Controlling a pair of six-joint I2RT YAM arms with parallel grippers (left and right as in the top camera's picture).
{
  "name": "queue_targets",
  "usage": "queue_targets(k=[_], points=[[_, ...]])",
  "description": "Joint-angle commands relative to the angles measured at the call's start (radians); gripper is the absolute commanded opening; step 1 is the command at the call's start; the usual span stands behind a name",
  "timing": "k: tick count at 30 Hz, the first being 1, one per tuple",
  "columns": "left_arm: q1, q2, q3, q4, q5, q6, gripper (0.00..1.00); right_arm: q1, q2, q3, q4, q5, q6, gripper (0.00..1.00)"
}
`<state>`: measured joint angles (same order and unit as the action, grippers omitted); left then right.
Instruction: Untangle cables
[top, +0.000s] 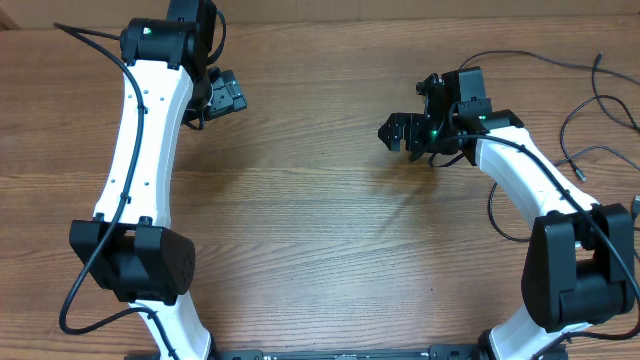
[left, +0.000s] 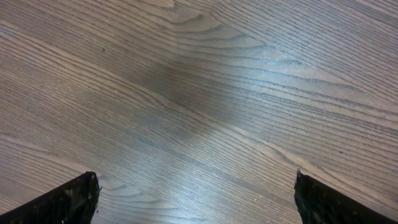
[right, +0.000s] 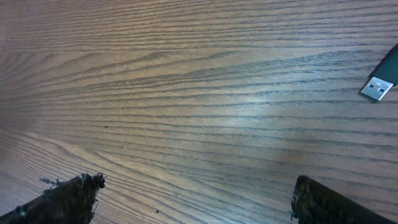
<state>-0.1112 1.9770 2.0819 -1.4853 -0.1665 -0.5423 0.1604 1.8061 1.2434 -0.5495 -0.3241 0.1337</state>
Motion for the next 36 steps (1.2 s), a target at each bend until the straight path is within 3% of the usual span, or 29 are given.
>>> queue_targets(k=[1, 21, 36], points=[[-0.007, -0.009, 0.001, 0.001, -0.017, 0.019, 1.00, 0.001, -0.004, -0.001, 0.005, 0.010, -0.005, 1.00], [-0.025, -0.016, 0.001, 0.001, -0.017, 0.019, 1.00, 0.001, -0.004, -0.001, 0.005, 0.010, -0.005, 1.00], [-0.114, -0.210, 0.001, 0.001, -0.017, 0.019, 1.00, 0.001, -0.004, -0.001, 0.005, 0.010, -0.005, 1.00]])
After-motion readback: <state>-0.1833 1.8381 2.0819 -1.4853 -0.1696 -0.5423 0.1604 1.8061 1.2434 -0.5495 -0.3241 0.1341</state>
